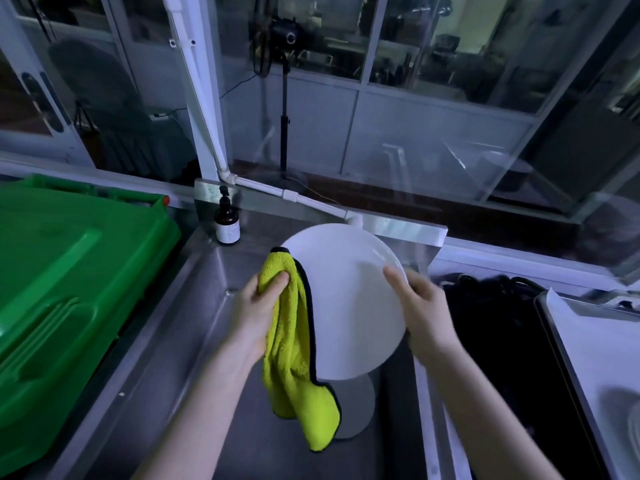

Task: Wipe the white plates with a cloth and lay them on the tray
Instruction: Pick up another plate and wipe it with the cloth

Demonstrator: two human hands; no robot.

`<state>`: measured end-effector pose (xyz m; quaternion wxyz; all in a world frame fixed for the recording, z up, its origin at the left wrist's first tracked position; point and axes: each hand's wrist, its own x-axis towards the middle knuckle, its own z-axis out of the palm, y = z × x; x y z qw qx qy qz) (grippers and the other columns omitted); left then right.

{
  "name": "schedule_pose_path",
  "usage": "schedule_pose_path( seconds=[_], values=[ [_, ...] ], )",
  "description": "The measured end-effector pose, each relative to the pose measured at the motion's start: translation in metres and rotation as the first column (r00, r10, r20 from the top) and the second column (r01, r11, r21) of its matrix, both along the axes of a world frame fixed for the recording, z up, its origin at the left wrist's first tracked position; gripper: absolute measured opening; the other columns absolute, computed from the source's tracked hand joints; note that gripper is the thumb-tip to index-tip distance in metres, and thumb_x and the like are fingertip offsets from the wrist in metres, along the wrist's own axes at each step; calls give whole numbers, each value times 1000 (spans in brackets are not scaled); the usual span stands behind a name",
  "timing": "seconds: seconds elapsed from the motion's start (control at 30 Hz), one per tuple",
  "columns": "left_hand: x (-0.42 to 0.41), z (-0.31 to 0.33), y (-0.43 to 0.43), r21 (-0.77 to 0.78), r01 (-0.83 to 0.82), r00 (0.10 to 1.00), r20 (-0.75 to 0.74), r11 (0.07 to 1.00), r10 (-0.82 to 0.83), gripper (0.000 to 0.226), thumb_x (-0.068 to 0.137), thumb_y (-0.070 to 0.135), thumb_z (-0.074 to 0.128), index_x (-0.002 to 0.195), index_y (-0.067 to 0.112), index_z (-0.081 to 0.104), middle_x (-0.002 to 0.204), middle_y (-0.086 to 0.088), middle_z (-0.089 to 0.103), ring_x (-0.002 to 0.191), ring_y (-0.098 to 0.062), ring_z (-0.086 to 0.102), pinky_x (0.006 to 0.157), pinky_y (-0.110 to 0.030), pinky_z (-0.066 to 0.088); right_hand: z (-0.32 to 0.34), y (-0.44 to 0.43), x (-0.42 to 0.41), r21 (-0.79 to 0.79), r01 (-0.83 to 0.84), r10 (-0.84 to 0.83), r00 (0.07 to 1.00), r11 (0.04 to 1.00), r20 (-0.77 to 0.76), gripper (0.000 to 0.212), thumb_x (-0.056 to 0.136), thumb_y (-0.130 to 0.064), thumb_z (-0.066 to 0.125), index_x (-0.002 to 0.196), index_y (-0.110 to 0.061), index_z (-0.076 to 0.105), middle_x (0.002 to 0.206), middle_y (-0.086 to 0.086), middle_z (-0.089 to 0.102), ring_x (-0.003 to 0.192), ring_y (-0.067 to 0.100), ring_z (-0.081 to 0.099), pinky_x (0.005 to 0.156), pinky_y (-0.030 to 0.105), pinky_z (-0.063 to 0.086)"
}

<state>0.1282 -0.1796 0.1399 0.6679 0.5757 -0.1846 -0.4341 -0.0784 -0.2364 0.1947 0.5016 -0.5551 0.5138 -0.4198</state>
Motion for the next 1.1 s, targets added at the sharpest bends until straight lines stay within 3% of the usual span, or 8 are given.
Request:
schedule_pose_path(
  seconds=[0.2, 0.33, 0.5, 0.6, 0.73, 0.9, 1.0, 1.1],
  values=[
    [0, 25, -3, -72, 478, 823, 384, 876, -418, 13, 87, 10, 71, 90, 23, 71, 82, 11, 76, 74, 0, 69, 65, -13, 50, 39, -23, 3, -68, -515, 403, 740, 855, -538, 44, 89, -37, 72, 60, -13, 51, 62, 0, 37, 57, 10, 36, 54, 28, 28],
    [-2, 25, -4, -87, 450, 847, 357, 889, -394, 15, 88, 13, 70, 97, 25, 71, 91, 13, 76, 83, -1, 70, 71, -11, 50, 36, -15, 0, -115, -431, 352, 841, 895, -411, 45, 92, -34, 70, 59, -8, 52, 59, 3, 38, 55, 14, 37, 53, 27, 28],
    [-4, 3, 0, -2, 28, 1000, -6, 1000, -28, 24, 88, 28, 72, 110, 18, 70, 103, 1, 76, 101, -17, 69, 92, -36, 54, -2, 6, 7, 75, 118, -129, 980, 990, 152, 45, 93, -33, 67, 90, 11, 61, 76, 8, 56, 70, 19, 51, 67, 35, 40],
    [0, -2, 3, 29, -1, 1000, -1, 1000, 1, 18, 87, 28, 74, 100, 16, 72, 97, -1, 77, 98, -24, 69, 93, -43, 53, -7, 9, 4, 69, 17, -22, 998, 997, 65, 38, 96, -31, 65, 97, 7, 64, 81, 10, 61, 76, 22, 55, 71, 38, 41],
    [12, 1, 5, -39, 183, 967, 187, 982, -172, 4, 88, 20, 72, 85, 23, 74, 83, 4, 77, 78, -12, 71, 66, -24, 55, 23, -14, -9, -94, -356, 320, 907, 930, -272, 28, 94, -29, 68, 84, -3, 69, 70, 6, 58, 67, 11, 52, 62, 27, 39],
    [1, 24, 2, 4, 590, 696, 506, 808, -510, 10, 83, 21, 73, 91, 27, 72, 83, 15, 75, 74, 2, 68, 66, -10, 47, 27, -17, 8, -2, -601, 517, 690, 800, -506, 26, 90, -30, 73, 89, -5, 75, 84, 22, 70, 71, 22, 60, 68, 38, 48],
    [1, 18, 5, -43, 485, 809, 400, 873, -430, 13, 87, 17, 70, 97, 24, 70, 88, 15, 76, 81, 1, 69, 70, -9, 48, 25, -13, -3, -28, -492, 447, 811, 870, -378, 26, 89, -32, 72, 67, -18, 72, 64, 4, 61, 61, 12, 53, 57, 26, 40],
    [-8, -2, 6, -29, 113, 988, 113, 993, -109, 13, 90, 18, 69, 103, 16, 70, 95, 3, 76, 93, -16, 70, 84, -29, 56, 9, -6, 0, -12, -57, 56, 997, 998, -43, 32, 90, -28, 73, 61, -15, 67, 57, -6, 60, 51, 8, 53, 50, 19, 41]
  ],
)
